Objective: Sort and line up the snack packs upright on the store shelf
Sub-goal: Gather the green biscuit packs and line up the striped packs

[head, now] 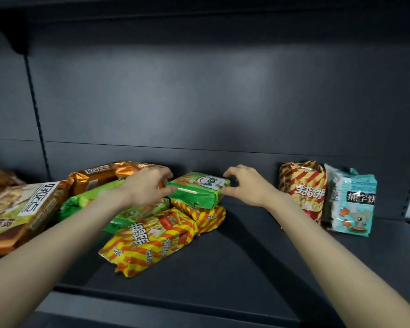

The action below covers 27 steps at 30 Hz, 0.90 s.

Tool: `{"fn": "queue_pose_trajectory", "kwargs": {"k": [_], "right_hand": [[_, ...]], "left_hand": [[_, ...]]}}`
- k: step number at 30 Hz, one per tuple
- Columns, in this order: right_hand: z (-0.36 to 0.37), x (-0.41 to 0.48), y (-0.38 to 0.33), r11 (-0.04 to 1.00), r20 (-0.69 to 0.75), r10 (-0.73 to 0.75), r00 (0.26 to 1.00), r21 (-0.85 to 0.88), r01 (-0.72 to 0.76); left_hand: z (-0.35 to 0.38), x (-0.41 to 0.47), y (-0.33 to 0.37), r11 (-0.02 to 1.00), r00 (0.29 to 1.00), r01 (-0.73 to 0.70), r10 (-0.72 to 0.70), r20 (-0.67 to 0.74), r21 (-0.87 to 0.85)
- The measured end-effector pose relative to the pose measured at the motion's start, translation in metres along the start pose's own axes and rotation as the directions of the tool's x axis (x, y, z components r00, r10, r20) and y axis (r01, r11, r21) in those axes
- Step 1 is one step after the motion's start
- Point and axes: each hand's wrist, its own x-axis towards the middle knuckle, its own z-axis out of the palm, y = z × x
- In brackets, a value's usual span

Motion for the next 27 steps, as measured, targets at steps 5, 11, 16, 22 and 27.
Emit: {"fn": "queue_pose_trajectory", "kwargs": {"k": [5, 11, 16, 22, 27], "right_hand": [[0.026, 0.01, -0.018, 0.991, -0.058, 0.094, 0.994, 0.103, -0.088], [0.043, 0.012, -0.033, 0.951, -0.031, 0.244, 0.969, 0.204, -0.233], [0.052, 0.019, -0.035, 0.898, 0.013, 0.347, 0.938, 0.282, -0.337], [0.067, 0.03, -0.034, 0.743, 0.1, 0.467, 0.879, 0.495, -0.451], [0.076, 0.038, -0.036, 0.701, 0.042, 0.469, 0.882, 0.59, -0.401]], "left_hand": [[0.009, 0.001, -0.033, 0.991, 0.998, -0.026, 0.033, 0.048, -0.132], [0.026, 0.016, -0.046, 0.949, 0.988, -0.018, 0.066, 0.143, -0.316], [0.039, 0.023, -0.047, 0.892, 0.985, -0.001, 0.079, 0.155, -0.453], [0.051, 0.027, -0.043, 0.815, 0.985, 0.042, 0.063, 0.16, -0.577], [0.058, 0.027, -0.05, 0.767, 0.98, 0.068, 0.068, 0.187, -0.638]]}}
